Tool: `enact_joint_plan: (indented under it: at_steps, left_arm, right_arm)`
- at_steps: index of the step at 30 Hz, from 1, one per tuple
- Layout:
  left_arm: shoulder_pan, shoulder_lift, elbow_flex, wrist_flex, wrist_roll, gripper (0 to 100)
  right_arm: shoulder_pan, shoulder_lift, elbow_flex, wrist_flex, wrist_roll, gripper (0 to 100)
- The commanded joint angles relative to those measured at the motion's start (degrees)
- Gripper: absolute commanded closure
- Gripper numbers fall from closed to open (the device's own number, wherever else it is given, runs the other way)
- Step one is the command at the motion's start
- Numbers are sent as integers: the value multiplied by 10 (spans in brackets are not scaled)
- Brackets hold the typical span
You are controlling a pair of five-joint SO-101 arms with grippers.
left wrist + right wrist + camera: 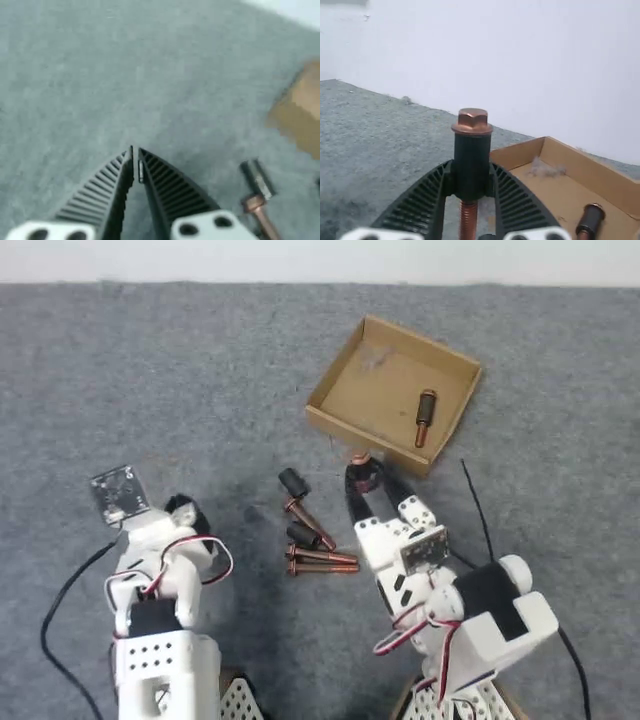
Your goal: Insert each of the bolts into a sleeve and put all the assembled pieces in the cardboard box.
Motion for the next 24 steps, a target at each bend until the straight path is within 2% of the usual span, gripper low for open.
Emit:
enact_joint_plan:
  at_steps: [1,9,14,19,24]
  left_arm:
    - [-9,-11,12,-47,-1,988]
    - [-2,-11,18,-55,-1,988]
    - [-2,-11,18,-56,-1,988]
    - [-2,-11,18,-56,-1,988]
    - [-2,-11,18,-56,-1,988]
  right_arm:
    - [53,-26,-70,-7,-5,993]
    - [149,-26,-193,28,0,993]
    - [159,-26,-303,182,33,993]
    - [154,-26,-391,311,33,993]
    - [159,-26,-485,482,32,993]
